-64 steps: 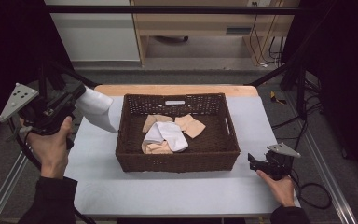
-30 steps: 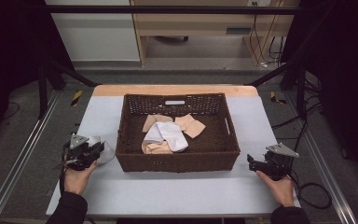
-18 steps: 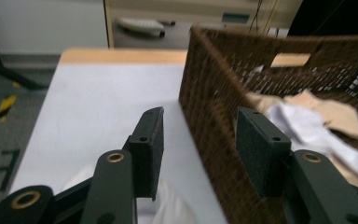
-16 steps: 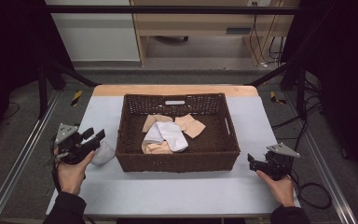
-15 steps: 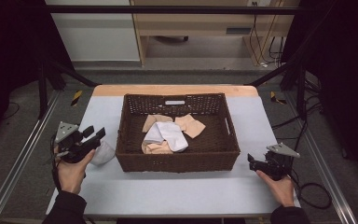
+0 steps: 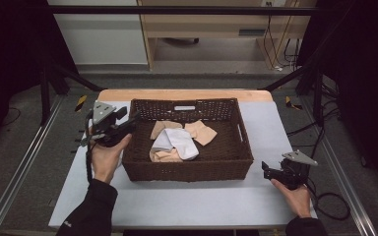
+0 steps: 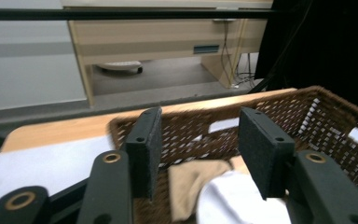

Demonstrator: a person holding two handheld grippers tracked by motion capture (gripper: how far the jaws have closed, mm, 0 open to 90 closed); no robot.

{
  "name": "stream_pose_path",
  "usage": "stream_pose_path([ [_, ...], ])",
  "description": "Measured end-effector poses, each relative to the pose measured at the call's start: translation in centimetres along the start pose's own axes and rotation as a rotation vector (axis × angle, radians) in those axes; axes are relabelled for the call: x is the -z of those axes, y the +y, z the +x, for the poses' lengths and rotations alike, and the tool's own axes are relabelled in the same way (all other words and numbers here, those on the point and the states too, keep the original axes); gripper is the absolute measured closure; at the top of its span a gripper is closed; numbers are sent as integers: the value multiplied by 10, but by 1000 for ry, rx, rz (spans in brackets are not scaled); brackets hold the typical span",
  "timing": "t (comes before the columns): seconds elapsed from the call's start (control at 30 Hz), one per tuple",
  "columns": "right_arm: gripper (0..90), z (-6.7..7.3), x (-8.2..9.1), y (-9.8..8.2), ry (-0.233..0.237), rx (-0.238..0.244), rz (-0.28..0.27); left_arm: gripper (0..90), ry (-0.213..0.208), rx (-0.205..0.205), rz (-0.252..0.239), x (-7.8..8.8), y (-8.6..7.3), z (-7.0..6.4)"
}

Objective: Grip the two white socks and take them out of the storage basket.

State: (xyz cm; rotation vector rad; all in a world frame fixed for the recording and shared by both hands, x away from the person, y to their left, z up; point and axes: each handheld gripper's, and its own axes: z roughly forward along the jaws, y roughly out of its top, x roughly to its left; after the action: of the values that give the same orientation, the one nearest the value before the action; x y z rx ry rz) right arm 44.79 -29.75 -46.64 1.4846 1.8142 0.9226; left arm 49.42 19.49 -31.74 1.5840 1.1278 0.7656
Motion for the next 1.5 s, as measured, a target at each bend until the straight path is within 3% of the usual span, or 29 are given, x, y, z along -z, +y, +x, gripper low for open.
stream_pose_path([
  [0.07, 83, 0, 0, 0, 2, -4, -3, 492, -8, -8, -10, -14, 4, -11],
  [0.4, 84, -1, 0, 1, 4, -5, -5, 480, -23, -14, 35, -57, -3, -30],
  [0.47, 83, -1, 1, 0, 4, -7, -7, 480, -11, -29, 62, -72, -8, -31],
  [0.53, 84, -1, 1, 0, 5, -5, -6, 480, -6, -34, 80, -77, -11, -31],
  [0.77, 83, -1, -1, 1, 0, -3, -3, 457, 8, -59, 224, -112, -34, -27],
  [0.87, 84, -1, -1, 1, 0, -4, -3, 456, 11, -80, 258, -121, -41, -28],
  [1.0, 83, 0, -2, 1, 2, -1, 2, 451, -6, -85, 269, -127, -45, -28],
  [1.1, 84, 0, -2, 0, 3, 1, 2, 430, 4, -124, 286, -134, -49, -27],
  [1.3, 85, 0, -2, 0, 1, 3, 4, 427, -16, -107, 319, -142, -54, -24],
  [1.37, 86, 0, -3, 0, 2, 6, 4, 429, -21, -141, 324, -144, -56, -24],
  [1.4, 86, 0, -3, 0, 2, 4, 4, 443, -21, -159, 355, -148, -58, -25],
  [1.5, 86, 0, -2, 0, 3, 2, 4, 461, -28, -175, 388, -150, -61, -25],
])
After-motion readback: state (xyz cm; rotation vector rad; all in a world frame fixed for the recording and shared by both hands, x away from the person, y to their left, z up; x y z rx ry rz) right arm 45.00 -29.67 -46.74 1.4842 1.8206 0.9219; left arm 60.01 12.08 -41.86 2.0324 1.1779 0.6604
